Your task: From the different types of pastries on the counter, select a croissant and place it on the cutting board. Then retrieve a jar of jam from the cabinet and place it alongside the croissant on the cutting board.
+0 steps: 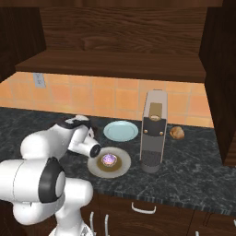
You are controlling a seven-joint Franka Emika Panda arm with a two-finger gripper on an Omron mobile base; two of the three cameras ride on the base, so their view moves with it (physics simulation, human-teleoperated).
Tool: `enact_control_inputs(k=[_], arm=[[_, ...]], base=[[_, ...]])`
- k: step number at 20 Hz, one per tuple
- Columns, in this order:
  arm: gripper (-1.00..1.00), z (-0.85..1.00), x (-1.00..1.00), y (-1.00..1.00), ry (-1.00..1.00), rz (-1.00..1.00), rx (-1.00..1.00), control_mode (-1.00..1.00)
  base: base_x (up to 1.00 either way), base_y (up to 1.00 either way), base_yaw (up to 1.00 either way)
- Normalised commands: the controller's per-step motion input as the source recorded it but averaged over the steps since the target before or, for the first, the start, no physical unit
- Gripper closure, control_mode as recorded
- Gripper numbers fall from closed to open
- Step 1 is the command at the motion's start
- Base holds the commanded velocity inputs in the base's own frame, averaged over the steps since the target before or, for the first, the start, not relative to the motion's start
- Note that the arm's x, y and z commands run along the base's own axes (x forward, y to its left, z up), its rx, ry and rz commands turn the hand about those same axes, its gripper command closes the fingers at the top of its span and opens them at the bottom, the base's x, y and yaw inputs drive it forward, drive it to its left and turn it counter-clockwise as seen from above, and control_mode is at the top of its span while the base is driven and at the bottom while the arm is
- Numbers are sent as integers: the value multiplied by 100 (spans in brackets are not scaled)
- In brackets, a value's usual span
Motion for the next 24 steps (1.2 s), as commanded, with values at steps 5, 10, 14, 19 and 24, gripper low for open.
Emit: enact_control_inputs(k=[5,10,14,19,24], arm=[[100,-15,42,0,18,9,-10,-100],[100,0,92,0,11,0,0,-100],[100,-54,61,0,0,0,-2,-100],[100,-40,73,6,-1,0,0,-100],[100,-59,23,19,-4,0,0,-100]], base=[[0,0,0],[0,0,0],[0,0,0],[0,0,0],[0,0,0]])
